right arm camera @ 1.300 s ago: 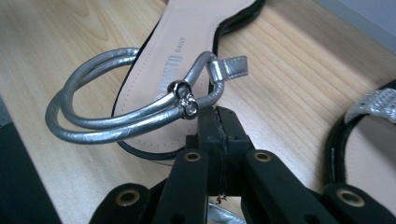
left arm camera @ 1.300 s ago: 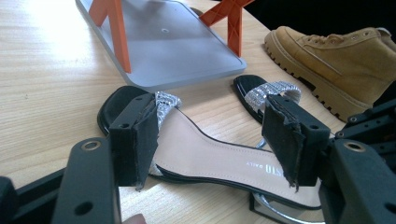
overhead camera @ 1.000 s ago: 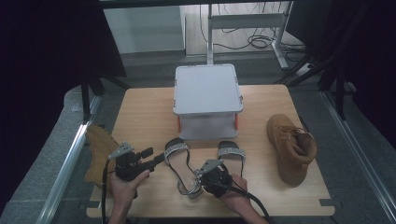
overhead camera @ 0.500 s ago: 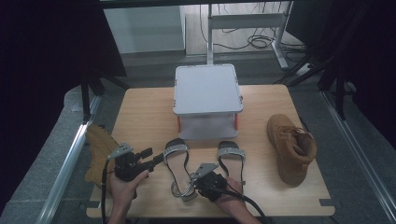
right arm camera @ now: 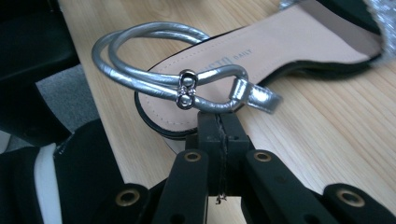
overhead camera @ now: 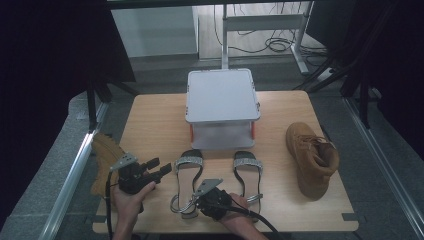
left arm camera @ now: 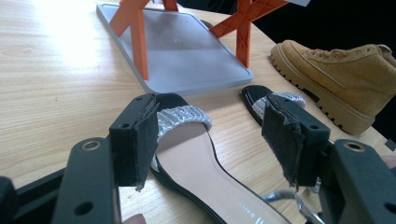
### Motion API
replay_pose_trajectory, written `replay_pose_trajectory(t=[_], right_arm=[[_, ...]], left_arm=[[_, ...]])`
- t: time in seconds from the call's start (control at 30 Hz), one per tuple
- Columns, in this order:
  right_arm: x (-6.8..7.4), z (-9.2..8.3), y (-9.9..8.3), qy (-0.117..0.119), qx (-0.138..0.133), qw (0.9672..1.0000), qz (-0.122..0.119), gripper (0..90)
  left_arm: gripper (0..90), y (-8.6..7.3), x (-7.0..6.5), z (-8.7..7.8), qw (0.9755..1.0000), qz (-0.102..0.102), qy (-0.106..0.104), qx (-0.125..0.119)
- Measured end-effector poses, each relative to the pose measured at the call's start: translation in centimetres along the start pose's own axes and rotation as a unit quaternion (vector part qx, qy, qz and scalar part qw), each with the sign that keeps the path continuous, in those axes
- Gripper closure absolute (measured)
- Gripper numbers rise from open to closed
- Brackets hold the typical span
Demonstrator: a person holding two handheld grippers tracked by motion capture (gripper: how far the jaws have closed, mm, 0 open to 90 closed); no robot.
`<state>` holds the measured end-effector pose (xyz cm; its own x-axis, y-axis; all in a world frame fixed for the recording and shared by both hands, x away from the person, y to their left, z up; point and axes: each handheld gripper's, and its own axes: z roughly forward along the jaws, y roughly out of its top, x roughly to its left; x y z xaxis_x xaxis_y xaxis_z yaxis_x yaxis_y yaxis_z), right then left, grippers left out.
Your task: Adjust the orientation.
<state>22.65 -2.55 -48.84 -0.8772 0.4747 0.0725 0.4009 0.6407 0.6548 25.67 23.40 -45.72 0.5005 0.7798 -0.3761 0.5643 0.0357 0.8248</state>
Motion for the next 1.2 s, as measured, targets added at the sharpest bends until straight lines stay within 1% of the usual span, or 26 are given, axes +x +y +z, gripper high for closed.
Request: replay_pose_trajectory(t=[0.23, 0.47, 0.63, 0.73, 0.93, 1.03, 1.13, 1.2], right_arm=[[0.8, 1.1, 0.8, 0.015, -0.012, 0.9998, -0.003, 89.9], [1.0, 1.9, 1.3, 0.024, -0.023, 0.9994, -0.005, 89.9], [1.3, 2.7, 1.8, 0.029, -0.033, 0.999, -0.003, 89.9], [1.4, 3.1, 2.1, 0.026, -0.038, 0.9989, -0.007, 89.9], [1.6, 3.5, 2.2, 0.031, -0.047, 0.9984, -0.003, 89.9], [1.7, 3.4, 2.1, 0.027, -0.047, 0.9985, -0.005, 89.9], [1.9, 2.1, 1.6, 0.015, -0.059, 0.9981, -0.014, 89.9], [1.7, 1.0, 1.3, 0.007, -0.07, 0.9975, -0.01, 89.9]], left_arm=[[36.6, 0.2, 0.2, -0.7, 1.0, -0.002, 0.002, -0.008], [36.6, 0.5, 0.5, -1.6, 0.9998, -0.004, 0.004, -0.022], [36.6, 0.5, 0.7, -1.7, 0.9997, -0.01, 0.002, -0.022], [36.6, 0.5, 0.7, -1.8, 0.9997, -0.009, 0.001, -0.022], [36.6, 0.4, 0.7, -1.8, 0.9997, -0.01, 0.003, -0.022], [36.6, 0.5, 0.8, -1.9, 0.9997, -0.01, 0.003, -0.023], [36.6, 0.5, 0.8, -1.9, 0.9997, -0.01, 0.004, -0.023], [36.6, 0.5, 0.8, -1.9, 0.9997, -0.011, 0.004, -0.023]])
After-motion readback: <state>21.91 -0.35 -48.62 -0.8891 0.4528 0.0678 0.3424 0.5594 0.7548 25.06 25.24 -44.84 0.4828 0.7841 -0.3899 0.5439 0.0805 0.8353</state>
